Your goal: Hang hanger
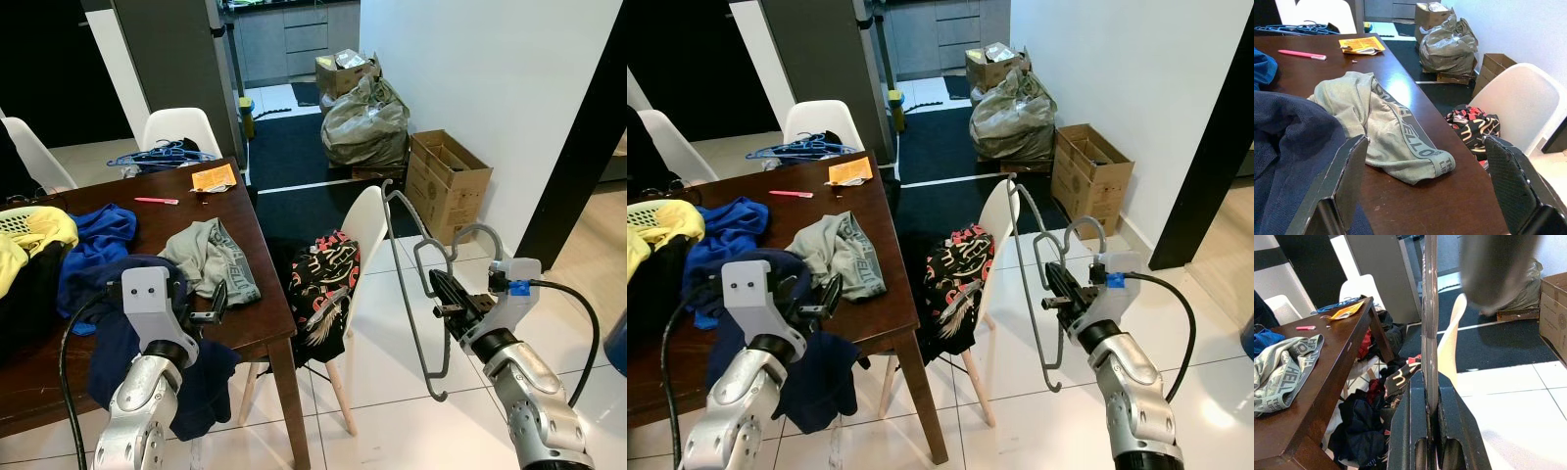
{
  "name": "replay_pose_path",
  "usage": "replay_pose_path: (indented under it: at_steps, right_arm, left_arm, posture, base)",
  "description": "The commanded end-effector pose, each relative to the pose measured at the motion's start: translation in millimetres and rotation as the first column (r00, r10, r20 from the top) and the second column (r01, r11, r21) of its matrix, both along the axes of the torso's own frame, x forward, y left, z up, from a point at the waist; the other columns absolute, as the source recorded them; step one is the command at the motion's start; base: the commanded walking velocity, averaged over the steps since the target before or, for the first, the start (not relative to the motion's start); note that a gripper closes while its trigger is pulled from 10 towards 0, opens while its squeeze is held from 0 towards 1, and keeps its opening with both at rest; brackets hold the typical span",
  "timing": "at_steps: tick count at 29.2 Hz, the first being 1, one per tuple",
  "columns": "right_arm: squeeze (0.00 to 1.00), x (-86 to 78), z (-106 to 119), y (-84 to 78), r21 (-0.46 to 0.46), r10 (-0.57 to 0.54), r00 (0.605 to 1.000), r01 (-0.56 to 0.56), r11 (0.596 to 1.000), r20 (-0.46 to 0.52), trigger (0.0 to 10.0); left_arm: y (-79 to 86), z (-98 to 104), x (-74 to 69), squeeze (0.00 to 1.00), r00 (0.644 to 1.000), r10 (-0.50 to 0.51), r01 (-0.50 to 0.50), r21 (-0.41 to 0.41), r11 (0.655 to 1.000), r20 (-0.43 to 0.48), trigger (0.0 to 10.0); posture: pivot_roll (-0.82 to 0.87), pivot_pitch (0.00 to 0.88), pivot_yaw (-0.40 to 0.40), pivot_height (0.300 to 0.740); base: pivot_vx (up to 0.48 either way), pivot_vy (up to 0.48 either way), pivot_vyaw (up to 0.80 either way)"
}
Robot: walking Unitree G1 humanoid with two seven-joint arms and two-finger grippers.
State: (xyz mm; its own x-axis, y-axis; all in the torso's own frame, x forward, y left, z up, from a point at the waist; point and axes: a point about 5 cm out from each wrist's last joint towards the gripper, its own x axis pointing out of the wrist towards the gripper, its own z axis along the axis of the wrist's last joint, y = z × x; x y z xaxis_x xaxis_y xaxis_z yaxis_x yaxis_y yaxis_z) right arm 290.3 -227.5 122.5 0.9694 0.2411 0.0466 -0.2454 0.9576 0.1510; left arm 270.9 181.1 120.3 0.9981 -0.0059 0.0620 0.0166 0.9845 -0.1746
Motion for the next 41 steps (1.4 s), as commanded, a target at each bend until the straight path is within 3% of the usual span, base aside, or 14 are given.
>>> replay_pose_path:
  at_steps: [1, 11, 41]
  right_arm:
    - [0.0, -1.0, 0.8, 1.9, 0.006, 0.01, 1.0, -0.01, 1.0, -0.001, 10.0]
    - [0.0, -0.3, -0.8, 2.2, 0.032, 0.013, 1.0, -0.013, 0.999, -0.008, 10.0]
    - [0.0, -0.9, 2.5, 8.7, 0.04, 0.044, 0.999, -0.044, 0.998, 0.004, 10.0]
  left_arm:
    - [1.0, 1.6, -1.8, 0.0, 1.0, 0.002, -0.002, 0.007, 1.0, 0.005, 10.0]
    - [-1.9, -2.4, 1.1, 0.0, 0.999, -0.028, 0.03, 0.051, 0.998, -0.036, 10.0]
    - [-0.7, -1.5, 0.7, 0.0, 0.998, -0.038, 0.042, 0.086, 0.995, -0.042, 10.0]
  posture:
    - [-0.03, 0.0, 0.055, 0.74]
    - [-0.03, 0.0, 0.063, 0.74]
    - [0.01, 0.0, 0.057, 0.74]
  base:
    - [0.0, 0.0, 0.0]
    - [0.0, 0.0, 0.0]
    - [-0.279, 0.0, 0.0]
